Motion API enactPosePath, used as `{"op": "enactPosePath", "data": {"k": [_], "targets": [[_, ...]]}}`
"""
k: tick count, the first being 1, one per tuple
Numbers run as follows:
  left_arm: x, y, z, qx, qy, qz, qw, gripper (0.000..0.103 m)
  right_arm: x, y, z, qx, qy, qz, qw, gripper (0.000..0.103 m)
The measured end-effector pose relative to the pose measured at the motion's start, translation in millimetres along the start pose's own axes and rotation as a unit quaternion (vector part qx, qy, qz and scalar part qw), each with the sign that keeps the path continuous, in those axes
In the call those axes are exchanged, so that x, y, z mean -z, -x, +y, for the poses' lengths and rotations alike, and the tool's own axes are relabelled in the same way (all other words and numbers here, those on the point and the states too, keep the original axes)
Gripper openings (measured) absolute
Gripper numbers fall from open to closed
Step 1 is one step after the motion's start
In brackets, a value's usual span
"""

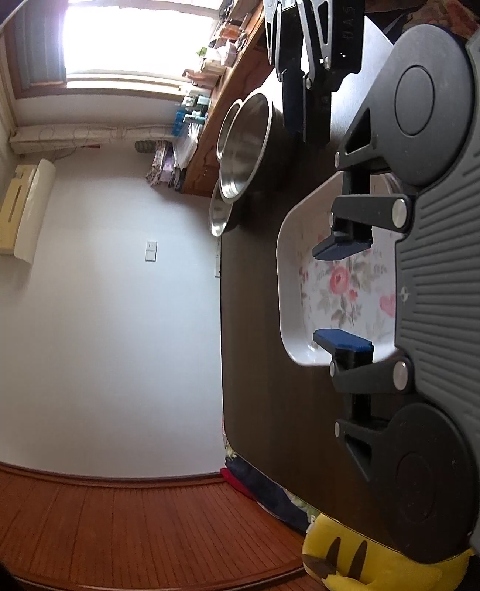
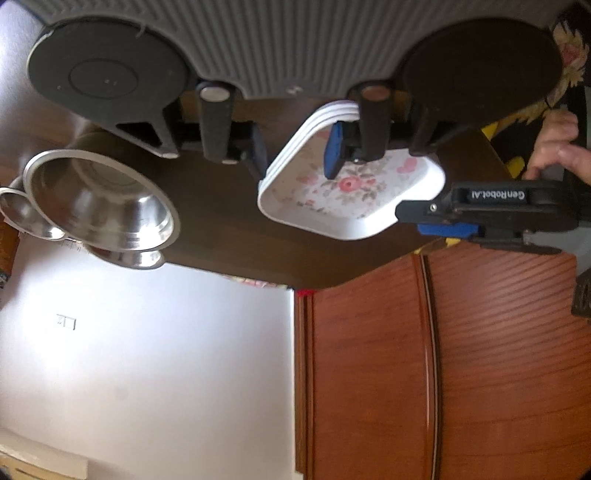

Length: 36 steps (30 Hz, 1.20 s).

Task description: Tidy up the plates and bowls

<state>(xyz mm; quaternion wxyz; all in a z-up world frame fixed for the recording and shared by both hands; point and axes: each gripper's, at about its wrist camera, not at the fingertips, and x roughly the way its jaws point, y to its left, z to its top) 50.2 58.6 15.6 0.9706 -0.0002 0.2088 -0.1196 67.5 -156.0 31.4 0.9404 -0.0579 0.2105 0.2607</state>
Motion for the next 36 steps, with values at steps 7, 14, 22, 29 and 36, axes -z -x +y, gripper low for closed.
{"op": "enactPosePath", "data": {"k": [7, 14, 22, 29, 36], "targets": [[2, -1, -15, 0.008, -0.010, -0.006, 0.9999, 0.096, 3, 15, -11, 0.022, -0.008, -0.025, 0.999, 0.040], [-4, -6, -26, 0.024, -0.011, -0.013, 0.9996, 0.103, 6, 24, -22, 0.047, -0.012, -0.046, 0.998, 0.046], [-12, -14, -41, 0.028, -0.024, -0.015, 0.9992, 0.103, 9, 31, -39, 0.078, -0.019, -0.056, 0.995, 0.052], [-18, -19, -49, 0.029, -0.026, -0.003, 0.9992, 0.103, 10, 38, -54, 0.095, -0.029, -0.062, 0.993, 0.054], [-19, -20, -55, 0.022, -0.031, 0.001, 0.9993, 0.103, 10, 44, -68, 0.106, -0.037, -0.067, 0.991, 0.056]]}}
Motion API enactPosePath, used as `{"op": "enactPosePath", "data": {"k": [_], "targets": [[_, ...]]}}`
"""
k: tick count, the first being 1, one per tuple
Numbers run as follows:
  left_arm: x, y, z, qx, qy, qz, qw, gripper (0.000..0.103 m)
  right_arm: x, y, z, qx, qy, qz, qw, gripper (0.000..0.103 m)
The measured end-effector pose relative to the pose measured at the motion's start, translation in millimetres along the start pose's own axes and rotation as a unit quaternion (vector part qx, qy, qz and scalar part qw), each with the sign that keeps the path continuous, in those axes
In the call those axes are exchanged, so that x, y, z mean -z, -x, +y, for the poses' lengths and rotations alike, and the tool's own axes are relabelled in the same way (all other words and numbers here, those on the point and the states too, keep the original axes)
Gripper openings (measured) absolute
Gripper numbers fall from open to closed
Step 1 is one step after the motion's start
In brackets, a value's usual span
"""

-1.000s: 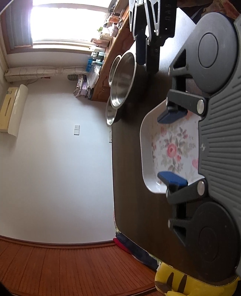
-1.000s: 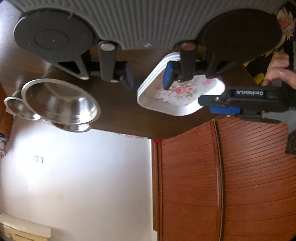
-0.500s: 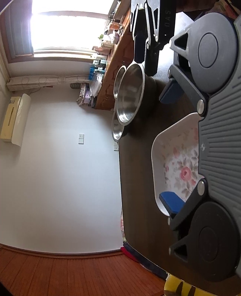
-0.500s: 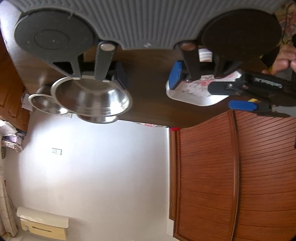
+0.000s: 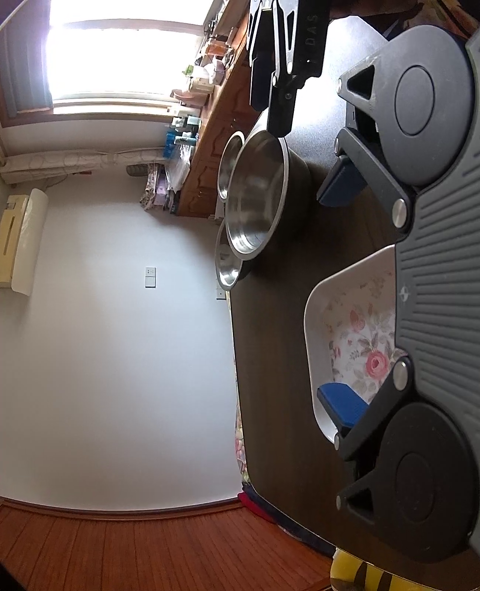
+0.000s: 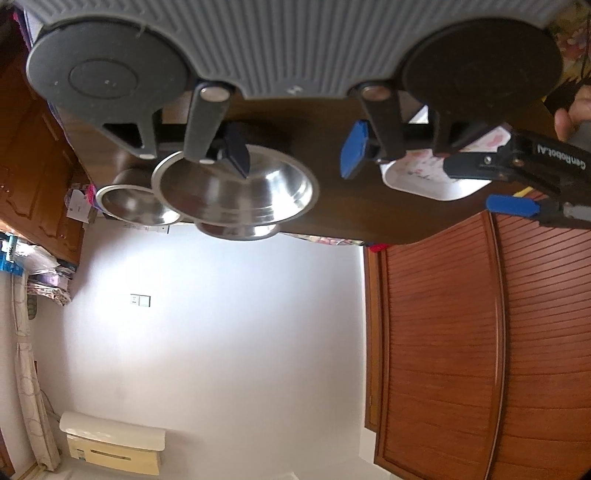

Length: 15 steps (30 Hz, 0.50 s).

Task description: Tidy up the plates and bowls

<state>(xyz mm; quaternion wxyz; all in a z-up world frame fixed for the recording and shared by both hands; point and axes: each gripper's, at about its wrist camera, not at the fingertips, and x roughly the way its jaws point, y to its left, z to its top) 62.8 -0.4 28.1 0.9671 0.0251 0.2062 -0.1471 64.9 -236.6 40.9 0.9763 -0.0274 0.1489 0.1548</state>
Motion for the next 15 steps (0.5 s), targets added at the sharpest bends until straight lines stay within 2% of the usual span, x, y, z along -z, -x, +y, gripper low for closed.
{"op": "enactPosePath", "data": {"k": [4, 9, 15], "targets": [[-2, 1, 2, 0.015, 0.018, -0.005, 0.9997, 0.103, -1, 0, -7, 0.006, -0.004, -0.002, 1.000, 0.056], [-5, -2, -3, 0.009, 0.013, -0.009, 0.9998, 0.103, -2, 0, -14, 0.013, -0.005, -0.005, 1.000, 0.057], [-17, -11, -10, 0.019, -0.002, -0.021, 0.9996, 0.103, -6, -3, -28, 0.025, -0.009, -0.010, 1.000, 0.058]]}}
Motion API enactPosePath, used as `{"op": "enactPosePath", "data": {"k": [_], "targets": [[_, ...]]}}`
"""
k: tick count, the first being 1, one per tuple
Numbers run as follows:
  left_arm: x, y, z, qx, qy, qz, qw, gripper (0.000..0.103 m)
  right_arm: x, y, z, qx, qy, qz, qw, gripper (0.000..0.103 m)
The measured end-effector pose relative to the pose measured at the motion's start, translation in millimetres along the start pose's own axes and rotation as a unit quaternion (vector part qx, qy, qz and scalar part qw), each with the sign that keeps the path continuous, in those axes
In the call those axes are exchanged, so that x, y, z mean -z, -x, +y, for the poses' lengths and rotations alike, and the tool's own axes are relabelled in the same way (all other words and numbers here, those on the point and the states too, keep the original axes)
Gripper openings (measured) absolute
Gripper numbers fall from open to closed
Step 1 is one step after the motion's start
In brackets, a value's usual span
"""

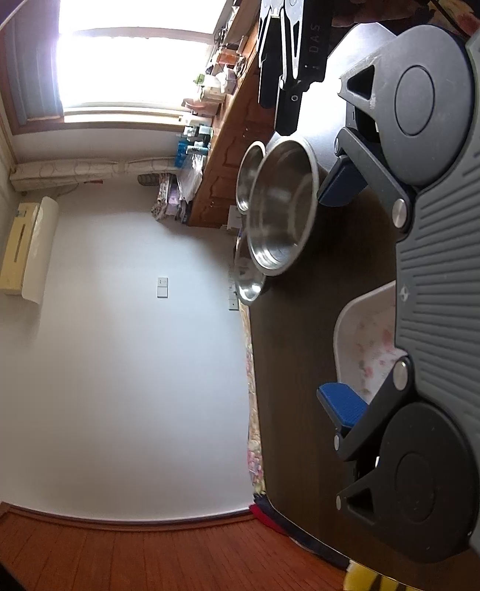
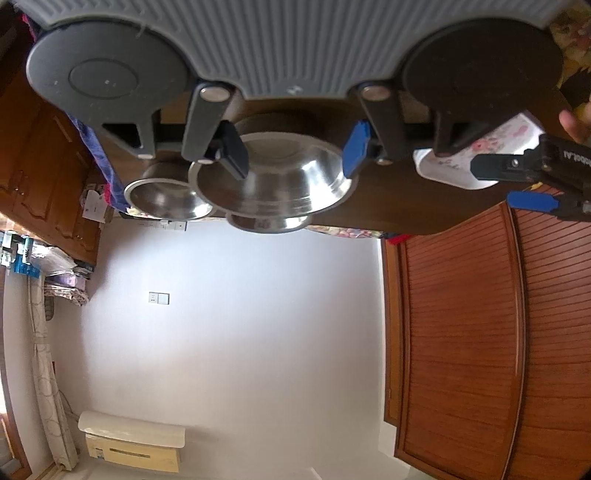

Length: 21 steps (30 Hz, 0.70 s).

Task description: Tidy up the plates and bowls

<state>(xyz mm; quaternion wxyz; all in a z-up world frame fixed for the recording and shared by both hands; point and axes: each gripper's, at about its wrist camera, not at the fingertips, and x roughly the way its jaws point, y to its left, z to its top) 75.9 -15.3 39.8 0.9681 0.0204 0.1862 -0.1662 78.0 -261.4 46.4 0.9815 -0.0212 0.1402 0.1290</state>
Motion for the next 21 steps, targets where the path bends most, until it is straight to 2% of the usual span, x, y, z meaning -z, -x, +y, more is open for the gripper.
{"op": "enactPosePath", "data": {"k": [7, 9, 11, 13, 19, 21], "targets": [[-18, -24, -7, 0.038, -0.004, 0.000, 0.9993, 0.103, -5, -14, -20, 0.013, -0.004, 0.000, 1.000, 0.063], [-23, -33, -9, 0.044, -0.008, 0.006, 0.9990, 0.103, -7, -18, -25, 0.016, -0.005, -0.002, 1.000, 0.067], [-26, -42, -9, 0.050, -0.008, 0.010, 0.9987, 0.103, -9, -24, -30, 0.019, -0.004, -0.004, 1.000, 0.077], [-31, -51, -11, 0.057, -0.008, 0.015, 0.9982, 0.103, -11, -29, -35, 0.019, -0.003, -0.007, 1.000, 0.081], [-41, -76, -16, 0.067, -0.026, 0.039, 0.9967, 0.103, -14, -48, -51, 0.019, 0.001, 0.000, 1.000, 0.090], [-41, -83, -16, 0.071, -0.029, 0.049, 0.9958, 0.099, -14, -54, -55, 0.020, 0.004, 0.003, 1.000, 0.090]]}}
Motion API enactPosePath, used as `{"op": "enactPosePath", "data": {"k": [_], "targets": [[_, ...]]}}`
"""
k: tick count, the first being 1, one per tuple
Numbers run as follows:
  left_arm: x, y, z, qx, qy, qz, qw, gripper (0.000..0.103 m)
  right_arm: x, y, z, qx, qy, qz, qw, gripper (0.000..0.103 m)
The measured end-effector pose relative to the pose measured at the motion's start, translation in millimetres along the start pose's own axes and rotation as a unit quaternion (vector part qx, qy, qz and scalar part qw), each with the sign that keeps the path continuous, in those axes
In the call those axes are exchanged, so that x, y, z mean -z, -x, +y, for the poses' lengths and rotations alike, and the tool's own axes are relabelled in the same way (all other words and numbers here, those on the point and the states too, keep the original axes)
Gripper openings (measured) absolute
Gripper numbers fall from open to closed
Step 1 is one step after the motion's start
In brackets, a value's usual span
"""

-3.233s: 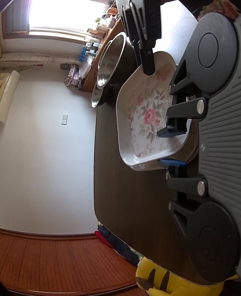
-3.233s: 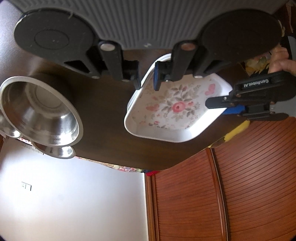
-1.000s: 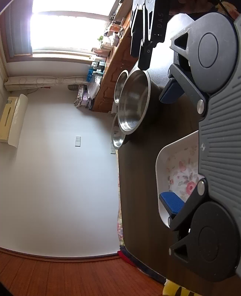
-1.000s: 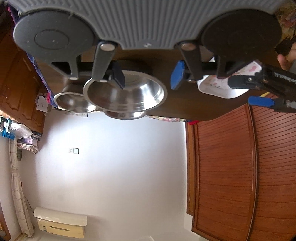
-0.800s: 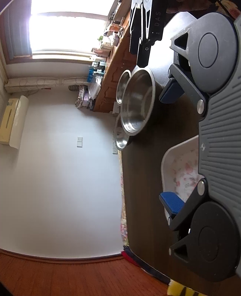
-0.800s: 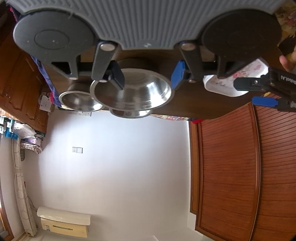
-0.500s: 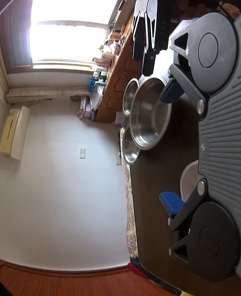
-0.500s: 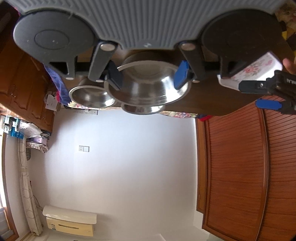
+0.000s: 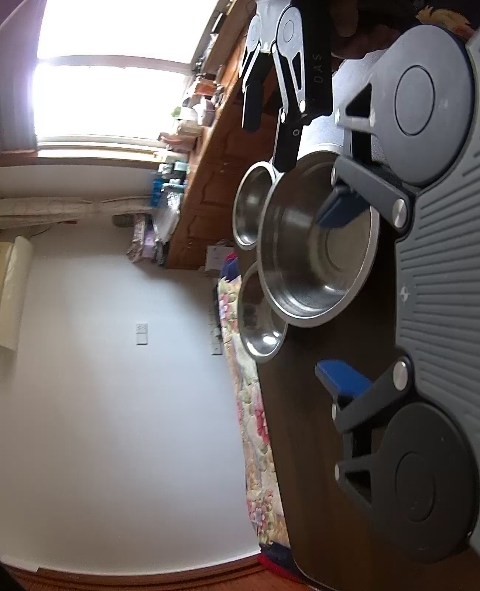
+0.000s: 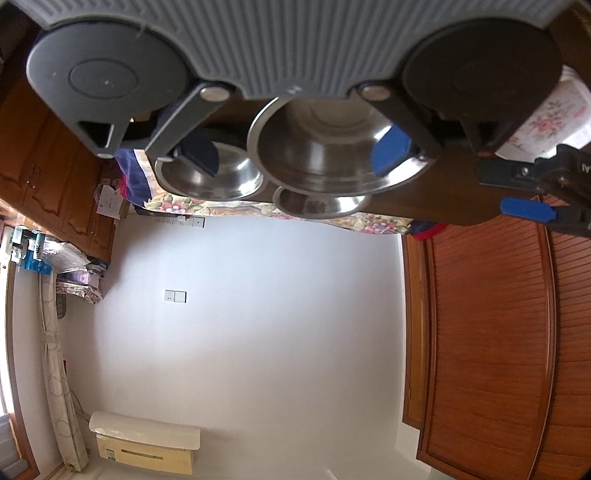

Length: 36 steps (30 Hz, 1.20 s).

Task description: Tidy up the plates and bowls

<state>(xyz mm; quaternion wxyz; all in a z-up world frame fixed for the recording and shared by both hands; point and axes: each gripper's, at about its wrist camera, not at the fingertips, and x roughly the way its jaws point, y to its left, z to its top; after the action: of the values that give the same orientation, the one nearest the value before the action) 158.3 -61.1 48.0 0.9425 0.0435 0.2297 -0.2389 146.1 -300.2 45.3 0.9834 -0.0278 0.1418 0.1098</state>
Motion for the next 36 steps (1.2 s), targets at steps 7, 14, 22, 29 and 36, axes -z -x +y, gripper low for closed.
{"op": "enactPosePath", "data": {"k": [7, 14, 22, 29, 36], "targets": [[-1, -24, -2, -0.007, -0.001, 0.023, 0.9997, 0.085, 5, -20, -13, -0.018, -0.021, 0.023, 0.999, 0.090], [-3, -38, -1, -0.029, 0.001, 0.036, 0.9989, 0.076, 10, -32, -18, -0.039, -0.042, 0.051, 0.997, 0.090], [-4, -47, 0, -0.036, 0.000, 0.047, 0.9982, 0.073, 10, -42, -22, -0.045, -0.046, 0.077, 0.995, 0.080], [-3, -56, 2, -0.032, 0.009, 0.059, 0.9977, 0.073, 12, -46, -27, -0.051, -0.056, 0.093, 0.993, 0.071], [-2, -59, 5, -0.010, 0.030, 0.073, 0.9969, 0.073, 15, -46, -27, -0.057, -0.060, 0.099, 0.992, 0.062]]}}
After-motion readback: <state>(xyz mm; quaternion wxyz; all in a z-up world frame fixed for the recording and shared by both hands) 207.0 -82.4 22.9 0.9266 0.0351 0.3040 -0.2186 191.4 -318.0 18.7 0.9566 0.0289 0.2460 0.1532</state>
